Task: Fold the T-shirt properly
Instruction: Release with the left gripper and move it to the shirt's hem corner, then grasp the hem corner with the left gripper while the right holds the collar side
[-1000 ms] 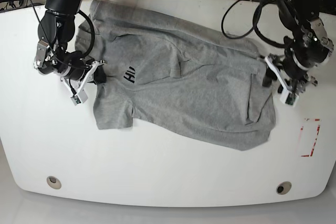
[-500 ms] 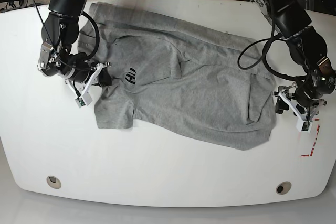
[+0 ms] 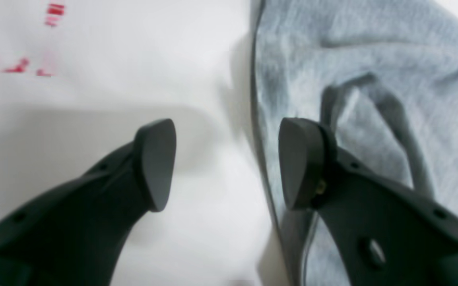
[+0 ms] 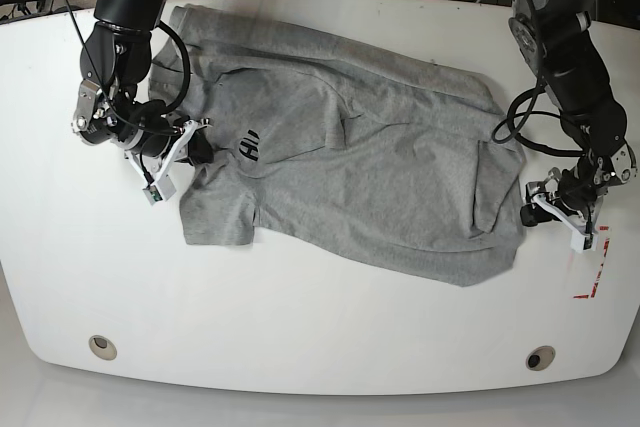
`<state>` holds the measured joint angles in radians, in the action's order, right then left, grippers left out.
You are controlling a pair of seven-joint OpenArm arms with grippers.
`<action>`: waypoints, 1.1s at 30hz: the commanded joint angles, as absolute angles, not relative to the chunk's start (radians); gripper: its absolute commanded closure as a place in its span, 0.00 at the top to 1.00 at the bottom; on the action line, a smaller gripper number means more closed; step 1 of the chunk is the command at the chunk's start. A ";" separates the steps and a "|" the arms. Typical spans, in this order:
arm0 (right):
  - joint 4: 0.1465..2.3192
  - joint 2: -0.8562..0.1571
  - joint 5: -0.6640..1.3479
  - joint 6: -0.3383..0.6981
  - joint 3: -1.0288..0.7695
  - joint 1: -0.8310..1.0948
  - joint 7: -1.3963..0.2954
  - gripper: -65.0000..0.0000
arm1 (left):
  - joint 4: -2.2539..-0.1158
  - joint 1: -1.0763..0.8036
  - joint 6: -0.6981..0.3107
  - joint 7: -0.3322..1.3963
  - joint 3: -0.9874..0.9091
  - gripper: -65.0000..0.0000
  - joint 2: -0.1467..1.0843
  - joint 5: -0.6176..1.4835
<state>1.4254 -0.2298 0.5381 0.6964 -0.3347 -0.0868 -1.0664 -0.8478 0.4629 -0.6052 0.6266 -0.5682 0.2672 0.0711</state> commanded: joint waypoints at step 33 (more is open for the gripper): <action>1.448 -0.245 0.559 0.698 -0.343 -0.108 -1.047 0.00 | -0.567 0.607 -0.435 0.344 -0.564 0.05 0.197 0.079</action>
<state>1.4258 -0.2291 0.5468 0.6960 -0.3393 -0.0868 -1.0660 -0.5560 0.5785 -0.4404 0.3485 -0.5648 0.1818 0.0818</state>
